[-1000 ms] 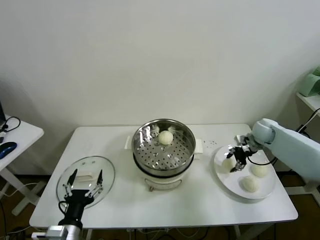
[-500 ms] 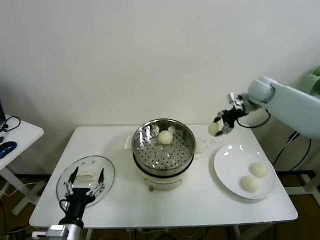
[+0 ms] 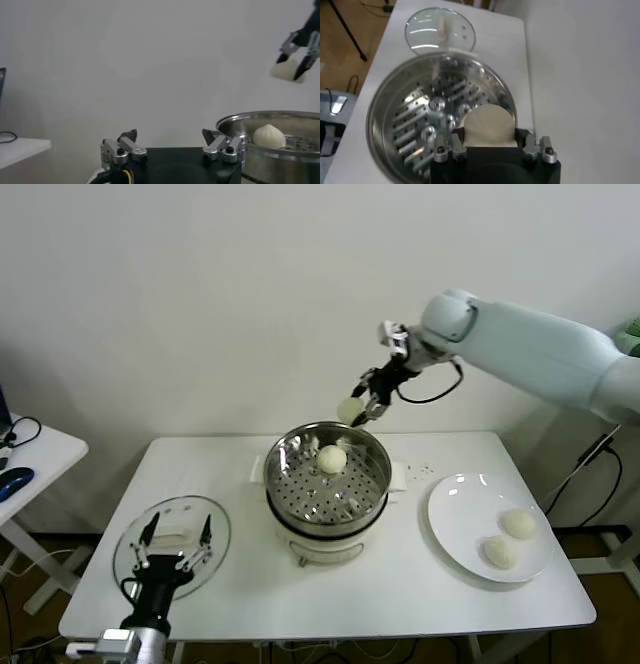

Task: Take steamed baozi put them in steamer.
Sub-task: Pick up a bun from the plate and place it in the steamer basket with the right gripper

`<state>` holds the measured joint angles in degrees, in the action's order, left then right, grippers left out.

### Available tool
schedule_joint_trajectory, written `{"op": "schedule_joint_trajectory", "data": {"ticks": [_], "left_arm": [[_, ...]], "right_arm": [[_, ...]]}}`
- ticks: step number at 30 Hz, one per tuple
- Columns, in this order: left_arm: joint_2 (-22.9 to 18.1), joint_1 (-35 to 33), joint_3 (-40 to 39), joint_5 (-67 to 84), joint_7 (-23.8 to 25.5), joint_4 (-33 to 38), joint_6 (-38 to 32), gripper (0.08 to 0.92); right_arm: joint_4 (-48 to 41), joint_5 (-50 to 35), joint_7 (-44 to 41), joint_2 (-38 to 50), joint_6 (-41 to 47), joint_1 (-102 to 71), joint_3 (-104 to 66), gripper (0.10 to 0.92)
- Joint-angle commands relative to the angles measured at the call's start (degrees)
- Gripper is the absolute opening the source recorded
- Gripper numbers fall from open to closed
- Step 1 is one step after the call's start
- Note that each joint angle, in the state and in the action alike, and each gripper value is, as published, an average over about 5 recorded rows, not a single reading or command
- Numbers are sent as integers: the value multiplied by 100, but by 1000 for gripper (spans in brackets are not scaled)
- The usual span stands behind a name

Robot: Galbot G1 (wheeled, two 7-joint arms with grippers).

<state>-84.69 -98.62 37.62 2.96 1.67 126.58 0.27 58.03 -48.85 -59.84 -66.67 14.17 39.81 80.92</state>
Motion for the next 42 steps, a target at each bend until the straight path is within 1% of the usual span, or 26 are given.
{"op": "schedule_joint_trajectory", "data": {"ticks": [1, 10, 31, 42], "left_arm": [[79, -146, 54, -44, 1, 83, 10, 823], [82, -297, 73, -44, 7, 84, -43, 823], [26, -164, 29, -90, -10, 83, 26, 823], [50, -195, 36, -90, -16, 84, 21, 823]], "right_arm": [[-98, -364, 148, -1120, 142, -410, 281, 652], [-265, -142, 214, -1255, 145, -913, 260, 645], [-538, 316, 258, -1243, 42, -1195, 199, 652], [-435, 481, 273, -1111, 42, -1206, 144, 653]]}}
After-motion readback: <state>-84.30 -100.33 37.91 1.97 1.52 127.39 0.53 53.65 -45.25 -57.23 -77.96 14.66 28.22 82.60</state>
